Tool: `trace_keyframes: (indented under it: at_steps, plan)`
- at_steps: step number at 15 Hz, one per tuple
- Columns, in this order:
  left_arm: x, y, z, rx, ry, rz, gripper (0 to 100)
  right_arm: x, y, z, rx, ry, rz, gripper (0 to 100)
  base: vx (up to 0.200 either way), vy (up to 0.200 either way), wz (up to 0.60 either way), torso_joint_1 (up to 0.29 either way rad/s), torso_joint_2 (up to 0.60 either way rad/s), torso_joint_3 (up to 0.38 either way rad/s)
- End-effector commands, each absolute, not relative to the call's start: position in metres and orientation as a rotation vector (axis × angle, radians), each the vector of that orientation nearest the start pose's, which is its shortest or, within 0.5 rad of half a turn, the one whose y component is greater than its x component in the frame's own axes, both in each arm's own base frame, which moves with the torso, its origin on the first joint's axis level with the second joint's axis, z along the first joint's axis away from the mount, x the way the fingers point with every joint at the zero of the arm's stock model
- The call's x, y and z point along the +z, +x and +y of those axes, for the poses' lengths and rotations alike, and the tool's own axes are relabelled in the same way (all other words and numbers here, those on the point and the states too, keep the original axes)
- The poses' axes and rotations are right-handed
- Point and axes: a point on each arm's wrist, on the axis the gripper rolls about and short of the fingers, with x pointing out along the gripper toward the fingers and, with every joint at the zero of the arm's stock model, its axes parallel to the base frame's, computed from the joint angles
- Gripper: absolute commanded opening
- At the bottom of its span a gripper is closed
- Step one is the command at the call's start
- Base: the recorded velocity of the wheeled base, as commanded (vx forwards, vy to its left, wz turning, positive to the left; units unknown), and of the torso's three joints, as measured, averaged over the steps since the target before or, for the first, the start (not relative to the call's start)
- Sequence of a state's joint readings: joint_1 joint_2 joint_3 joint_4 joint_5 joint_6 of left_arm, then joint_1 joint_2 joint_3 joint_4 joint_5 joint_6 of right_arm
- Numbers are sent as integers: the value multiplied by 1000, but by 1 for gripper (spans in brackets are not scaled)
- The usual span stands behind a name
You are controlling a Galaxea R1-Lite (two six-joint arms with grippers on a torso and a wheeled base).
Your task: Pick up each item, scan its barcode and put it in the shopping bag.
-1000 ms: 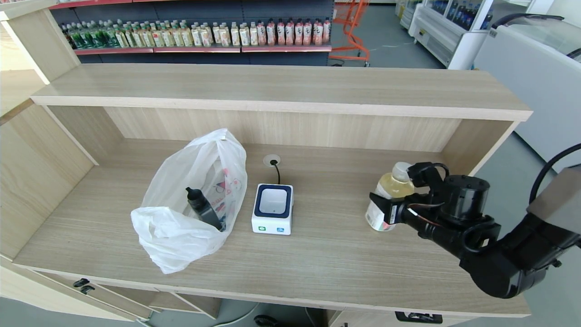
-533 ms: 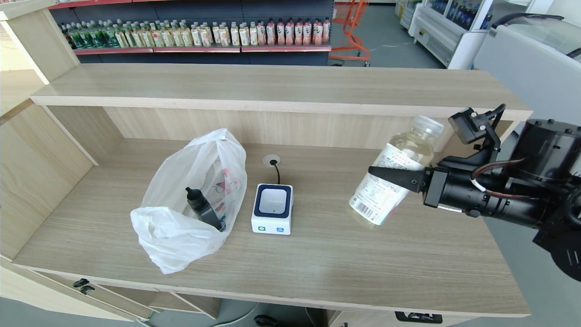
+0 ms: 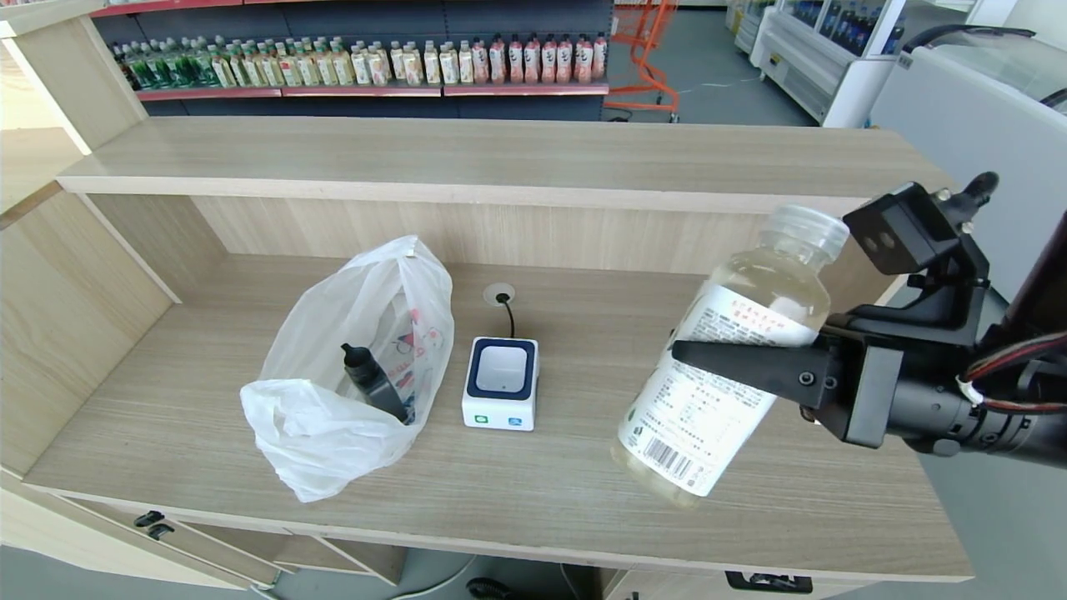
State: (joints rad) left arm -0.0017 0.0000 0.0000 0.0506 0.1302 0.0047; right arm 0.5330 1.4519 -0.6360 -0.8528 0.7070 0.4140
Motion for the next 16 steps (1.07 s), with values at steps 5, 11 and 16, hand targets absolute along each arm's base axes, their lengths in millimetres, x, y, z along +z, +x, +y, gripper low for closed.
trace_keyframes:
  at_steps: [5,11,16]
  plan:
    - [70,-23,3,129,8,51,100,240,179,125,1239,357,205,0,0,0,0,0,0,0]
    - [70,-23,3,129,8,51,100,241,174,130,1269,352,227,0,0,0,0,0,0,0]
    - [70,-23,3,129,8,52,100,241,173,130,1270,351,228,0,0,0,0,0,0,0]
